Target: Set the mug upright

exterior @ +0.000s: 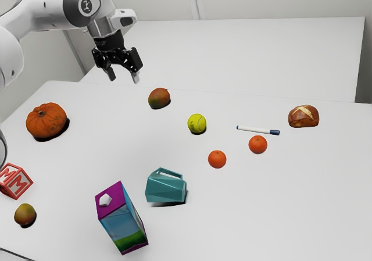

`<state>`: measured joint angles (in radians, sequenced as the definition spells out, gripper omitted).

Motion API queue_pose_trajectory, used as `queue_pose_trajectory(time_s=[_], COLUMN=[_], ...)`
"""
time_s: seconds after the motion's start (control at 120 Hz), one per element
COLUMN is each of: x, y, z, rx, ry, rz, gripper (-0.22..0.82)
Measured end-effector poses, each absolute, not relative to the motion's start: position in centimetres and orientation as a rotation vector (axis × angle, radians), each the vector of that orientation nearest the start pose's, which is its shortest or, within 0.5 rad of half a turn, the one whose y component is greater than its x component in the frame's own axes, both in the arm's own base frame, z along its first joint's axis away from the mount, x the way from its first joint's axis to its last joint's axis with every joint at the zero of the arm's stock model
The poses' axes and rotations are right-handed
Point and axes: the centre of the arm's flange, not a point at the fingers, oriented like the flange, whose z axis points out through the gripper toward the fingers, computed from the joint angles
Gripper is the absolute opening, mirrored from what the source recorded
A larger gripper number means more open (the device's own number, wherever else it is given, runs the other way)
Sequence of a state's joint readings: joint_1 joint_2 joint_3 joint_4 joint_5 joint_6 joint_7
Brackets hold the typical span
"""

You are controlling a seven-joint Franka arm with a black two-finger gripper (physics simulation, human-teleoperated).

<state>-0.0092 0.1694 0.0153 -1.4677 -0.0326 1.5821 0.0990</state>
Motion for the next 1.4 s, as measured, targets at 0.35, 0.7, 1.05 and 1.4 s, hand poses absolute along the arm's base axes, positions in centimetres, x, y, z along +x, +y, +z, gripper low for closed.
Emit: queue_pose_trajectory(time_s=[0.35, 0.7, 1.05, 1.4], x=[60.6, 56.4, 50.2, 47.2], y=[-0.6, 5.1, 5.6, 2.1], z=[57.2, 52.6, 43.2, 33.9], rx=[-3.175, -3.557, -3.777, -3.911], ry=[0.156, -0.059, -0.232, -0.35], rz=[0.089, 0.171, 0.225, 0.179], gripper=[0.6, 0.6, 0.6, 0.6])
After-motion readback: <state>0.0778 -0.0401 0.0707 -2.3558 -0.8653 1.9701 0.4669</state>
